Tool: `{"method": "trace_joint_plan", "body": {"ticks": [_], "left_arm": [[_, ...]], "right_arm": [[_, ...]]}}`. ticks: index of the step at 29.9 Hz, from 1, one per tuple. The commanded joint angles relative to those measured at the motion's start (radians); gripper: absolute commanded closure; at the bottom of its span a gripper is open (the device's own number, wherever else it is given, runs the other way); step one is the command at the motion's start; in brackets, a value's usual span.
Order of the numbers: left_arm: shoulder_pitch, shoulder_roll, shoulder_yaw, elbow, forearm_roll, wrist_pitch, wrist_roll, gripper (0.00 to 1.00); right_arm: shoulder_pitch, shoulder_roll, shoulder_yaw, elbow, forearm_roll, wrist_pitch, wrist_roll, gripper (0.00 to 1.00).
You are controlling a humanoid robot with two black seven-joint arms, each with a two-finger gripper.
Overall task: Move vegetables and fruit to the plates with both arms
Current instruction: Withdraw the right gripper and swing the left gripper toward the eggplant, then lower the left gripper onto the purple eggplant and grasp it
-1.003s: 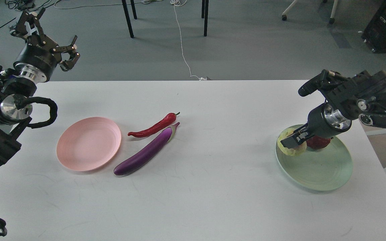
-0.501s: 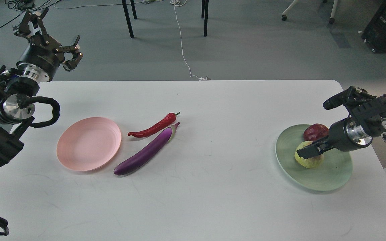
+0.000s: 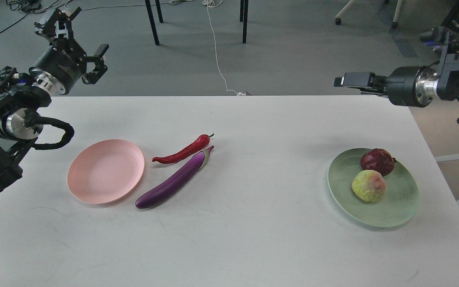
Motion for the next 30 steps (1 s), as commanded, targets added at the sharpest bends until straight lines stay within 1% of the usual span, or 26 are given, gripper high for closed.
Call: {"method": "trace_joint_plan", "body": {"ticks": [1,5,10,12,14,16,18,20,22,25,28,30], "left_arm": [[-0.031,-0.009,0.002,-0.037,0.202,-0.007,0.003,0.02],[-0.035,-0.004,0.003,-0.171,0.466,0.004,0.009,0.02],[-0.015,-0.001,0.005,-0.323,0.932,0.009,0.006,0.03],[0.002,-0.009,0.026,-0.341,1.053,0.012,0.001,0.05],[0.024,-0.018,0.065,-0.347,1.120,0.024,-0.005,0.09],[0.042,-0.016,0.104,-0.375,1.140,0.070,-0.005,0.13],[0.048,0.000,0.172,-0.427,1.182,0.123,-0.004,0.18],[0.048,0.039,0.247,-0.487,1.288,0.177,-0.002,0.20],[0.048,0.072,0.299,-0.530,1.424,0.203,0.003,0.22],[0.051,0.076,0.332,-0.527,1.624,0.214,0.007,0.25],[0.073,0.074,0.353,-0.522,1.790,0.243,0.015,0.29],[0.090,0.073,0.379,-0.522,1.853,0.257,0.018,0.31]], "right_arm": [[-0.110,0.067,0.219,-0.116,0.101,0.001,-0.001,0.02],[-0.208,0.104,0.391,-0.201,0.204,-0.005,0.003,0.02],[-0.324,0.121,0.552,-0.228,0.441,0.006,0.009,0.02],[-0.362,0.121,0.589,-0.236,0.532,0.012,0.016,0.02],[-0.400,0.121,0.621,-0.259,0.619,0.027,0.022,0.02],[-0.431,0.124,0.649,-0.287,0.704,0.048,0.028,0.02],[-0.472,0.136,0.673,-0.296,0.791,0.076,0.028,0.02],[-0.508,0.159,0.696,-0.296,0.828,0.104,0.029,0.02],[-0.535,0.173,0.722,-0.293,0.834,0.134,0.045,0.02],[-0.589,0.173,0.759,-0.288,0.839,0.158,0.066,0.02],[-0.635,0.166,0.779,-0.296,0.839,0.158,0.068,0.02],[-0.658,0.161,0.779,-0.299,0.839,0.158,0.069,0.02]]}}
